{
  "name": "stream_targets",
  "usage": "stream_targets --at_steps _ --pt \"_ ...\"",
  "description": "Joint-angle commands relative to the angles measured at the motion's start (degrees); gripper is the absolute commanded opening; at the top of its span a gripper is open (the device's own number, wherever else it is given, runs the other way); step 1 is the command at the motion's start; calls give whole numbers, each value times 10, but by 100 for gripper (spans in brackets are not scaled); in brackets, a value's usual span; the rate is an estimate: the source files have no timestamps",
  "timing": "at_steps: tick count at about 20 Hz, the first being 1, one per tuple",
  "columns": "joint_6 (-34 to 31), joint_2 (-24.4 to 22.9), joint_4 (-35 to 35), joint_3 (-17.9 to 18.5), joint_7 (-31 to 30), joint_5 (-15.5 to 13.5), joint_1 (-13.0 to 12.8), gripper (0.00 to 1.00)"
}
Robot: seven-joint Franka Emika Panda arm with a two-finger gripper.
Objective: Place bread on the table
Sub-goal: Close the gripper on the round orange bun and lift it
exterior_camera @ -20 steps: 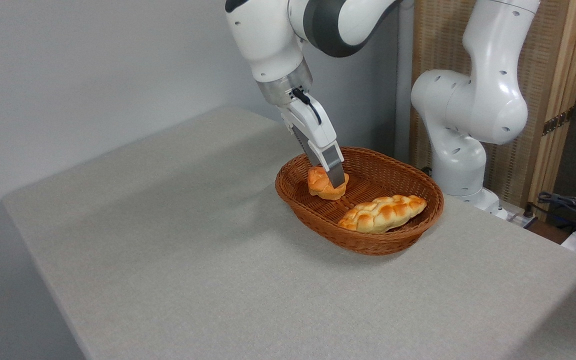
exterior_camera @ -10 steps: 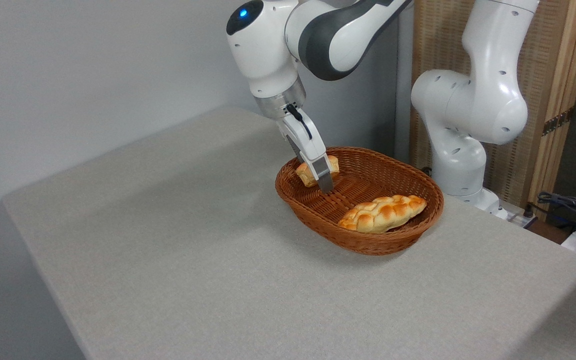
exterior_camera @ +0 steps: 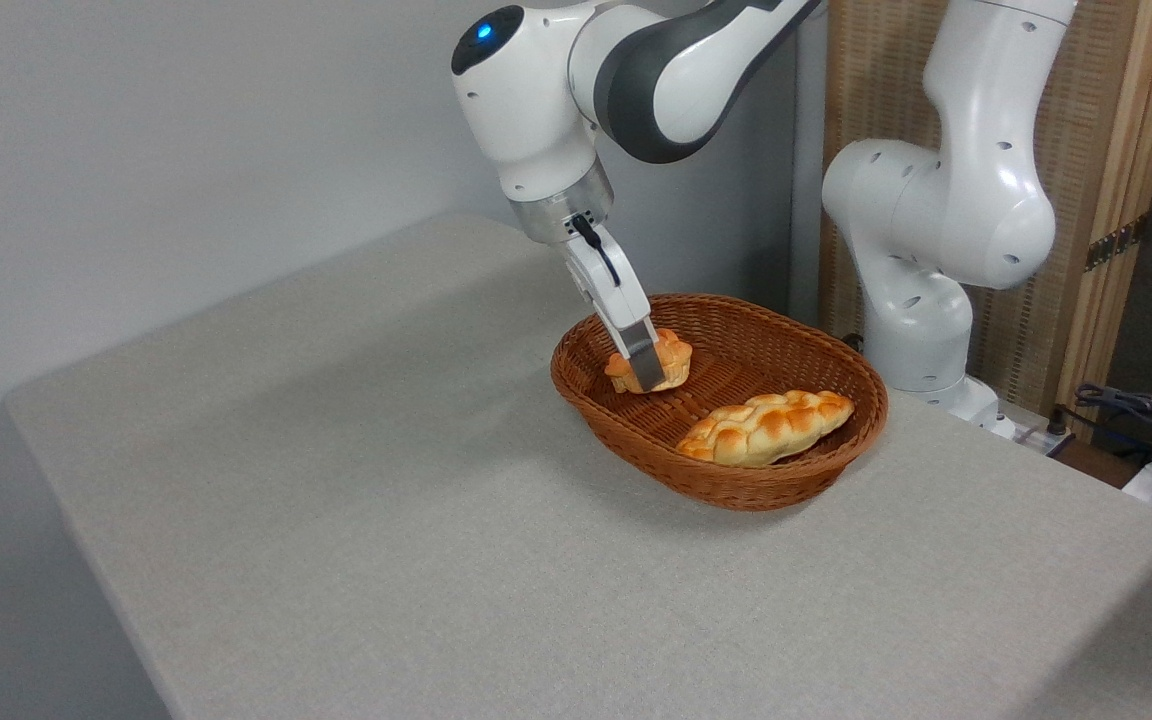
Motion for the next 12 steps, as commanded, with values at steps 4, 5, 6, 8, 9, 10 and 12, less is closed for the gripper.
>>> stream_targets --at_steps 4,5,6,8,9,10,12 --pt "2 5 -2 7 10 14 3 0" --pt "0 4 -1 7 11 13 4 0" --pt "-4 3 6 11 8 14 4 0" --pt "-57 7 43 19 12 22 2 0" --pt "-71 16 65 35 13 22 1 0" --pt "-76 24 90 48 13 24 -1 1" --pt "-91 61 162 56 14 44 -8 1"
